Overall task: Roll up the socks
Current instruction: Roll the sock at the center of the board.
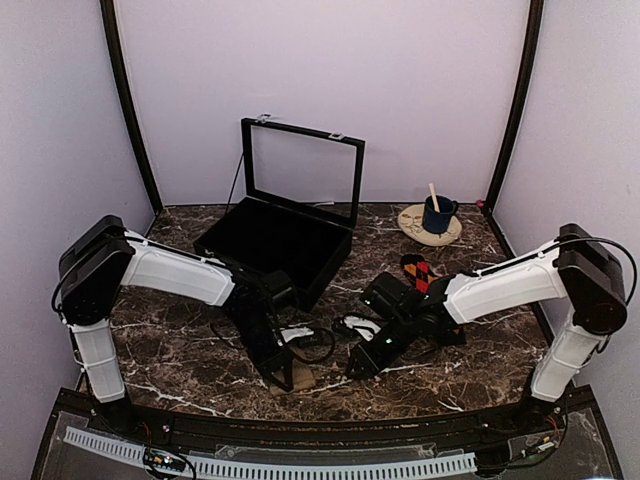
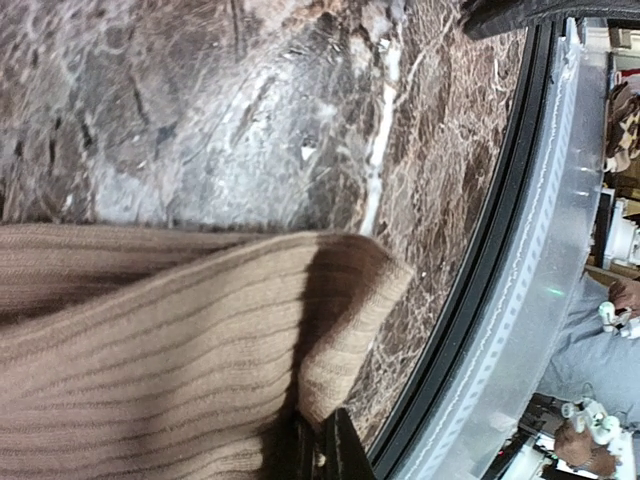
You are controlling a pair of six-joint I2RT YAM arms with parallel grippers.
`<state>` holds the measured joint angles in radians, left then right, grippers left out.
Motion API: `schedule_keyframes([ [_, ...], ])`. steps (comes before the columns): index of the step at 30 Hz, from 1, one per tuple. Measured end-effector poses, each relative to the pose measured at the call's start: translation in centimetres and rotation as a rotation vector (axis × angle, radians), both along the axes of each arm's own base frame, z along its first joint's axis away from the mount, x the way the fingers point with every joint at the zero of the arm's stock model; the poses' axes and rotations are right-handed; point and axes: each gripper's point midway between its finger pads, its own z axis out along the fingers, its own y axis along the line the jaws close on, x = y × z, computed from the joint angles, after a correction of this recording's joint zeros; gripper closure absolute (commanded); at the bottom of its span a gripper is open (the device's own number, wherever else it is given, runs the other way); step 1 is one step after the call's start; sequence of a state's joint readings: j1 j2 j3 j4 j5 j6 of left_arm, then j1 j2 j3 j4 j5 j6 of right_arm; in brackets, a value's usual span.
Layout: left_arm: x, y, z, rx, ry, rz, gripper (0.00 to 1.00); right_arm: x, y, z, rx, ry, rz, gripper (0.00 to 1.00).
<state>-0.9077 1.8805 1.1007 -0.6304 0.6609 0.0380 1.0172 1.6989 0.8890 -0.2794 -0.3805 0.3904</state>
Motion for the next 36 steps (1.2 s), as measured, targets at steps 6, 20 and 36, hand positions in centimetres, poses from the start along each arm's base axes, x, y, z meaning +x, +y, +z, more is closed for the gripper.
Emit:
schedule_keyframes([
  [6,0.0,0.0,0.6,-0.036,0.097,0.039,1.0,1.3,-0.7,1.2,0.014,-0.125,-0.027,0.73],
  [20,-0.1,0.5,0.6,-0.06,0.233,0.091,1.0,-1.8,1.5,3.9,0.042,-0.444,0.221,0.72],
  [36,0.0,1.6,0.2,-0.054,0.313,0.144,1.0,-5.7,7.4,3.1,-0.001,-0.718,0.526,0.64],
])
